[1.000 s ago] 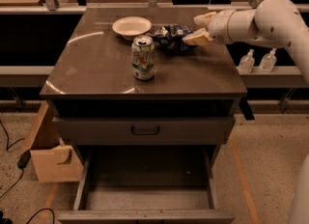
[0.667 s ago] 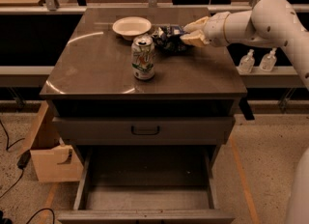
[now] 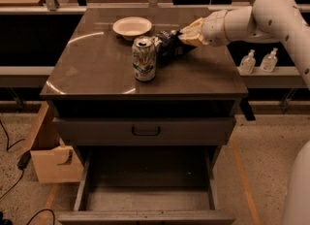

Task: Place blue chip bag into middle drawer

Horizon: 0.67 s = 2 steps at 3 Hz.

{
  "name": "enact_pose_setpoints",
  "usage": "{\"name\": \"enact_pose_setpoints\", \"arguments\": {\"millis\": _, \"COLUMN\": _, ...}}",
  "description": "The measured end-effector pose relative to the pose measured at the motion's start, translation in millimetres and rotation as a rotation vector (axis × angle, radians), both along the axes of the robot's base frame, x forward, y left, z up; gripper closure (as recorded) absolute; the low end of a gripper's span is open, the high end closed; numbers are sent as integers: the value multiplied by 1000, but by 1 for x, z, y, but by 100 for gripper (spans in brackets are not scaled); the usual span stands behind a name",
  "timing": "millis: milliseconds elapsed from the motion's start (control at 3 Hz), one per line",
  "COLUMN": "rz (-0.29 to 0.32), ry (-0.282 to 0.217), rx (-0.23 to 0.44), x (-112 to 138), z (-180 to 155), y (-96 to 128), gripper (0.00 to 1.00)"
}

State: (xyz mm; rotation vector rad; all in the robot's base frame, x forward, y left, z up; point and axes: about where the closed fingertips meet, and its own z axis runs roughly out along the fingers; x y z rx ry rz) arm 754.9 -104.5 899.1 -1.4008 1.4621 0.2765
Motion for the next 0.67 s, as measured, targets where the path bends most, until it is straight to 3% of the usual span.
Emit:
{"name": "enact_pose_setpoints", "arguments": {"millis": 333, "rz": -60, "ry": -26, "rx": -4, "x": -10, "z": 25, "y": -23, "gripper": 100}}
{"name": "enact_pose_setpoints", "arguments": {"millis": 667, "rz": -195, "ry": -99, "rx": -51, "x": -29, "z": 69, "y": -81, "gripper": 100}}
